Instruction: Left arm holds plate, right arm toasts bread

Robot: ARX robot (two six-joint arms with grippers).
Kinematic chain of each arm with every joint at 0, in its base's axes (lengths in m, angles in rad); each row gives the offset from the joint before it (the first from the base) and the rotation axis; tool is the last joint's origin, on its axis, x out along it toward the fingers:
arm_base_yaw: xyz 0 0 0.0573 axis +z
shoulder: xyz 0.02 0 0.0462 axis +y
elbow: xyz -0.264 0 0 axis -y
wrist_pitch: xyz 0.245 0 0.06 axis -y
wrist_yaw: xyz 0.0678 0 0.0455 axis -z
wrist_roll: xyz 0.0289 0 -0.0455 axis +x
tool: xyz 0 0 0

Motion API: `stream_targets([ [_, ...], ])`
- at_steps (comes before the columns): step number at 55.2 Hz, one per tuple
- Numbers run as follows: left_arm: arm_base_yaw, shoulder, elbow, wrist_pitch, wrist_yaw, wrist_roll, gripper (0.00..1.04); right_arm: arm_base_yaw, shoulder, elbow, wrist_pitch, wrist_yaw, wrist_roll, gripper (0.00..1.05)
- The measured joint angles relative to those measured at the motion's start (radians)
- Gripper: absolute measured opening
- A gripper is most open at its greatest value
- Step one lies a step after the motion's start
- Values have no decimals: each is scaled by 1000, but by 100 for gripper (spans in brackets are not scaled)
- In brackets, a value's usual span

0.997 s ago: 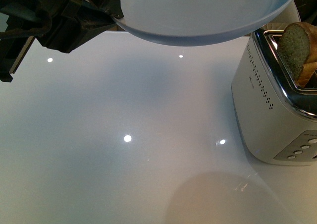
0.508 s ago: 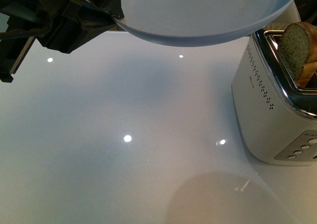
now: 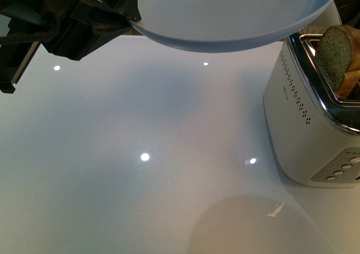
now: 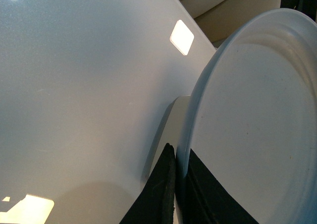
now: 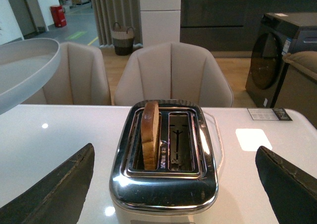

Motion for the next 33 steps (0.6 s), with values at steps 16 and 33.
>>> stream_targets([
  [16, 0, 0, 0, 0, 0, 0, 3, 0, 0, 0, 0, 0, 0, 96],
  [33, -5, -11, -52, 193, -79, 63, 3, 0, 0, 0, 0, 0, 0, 96],
])
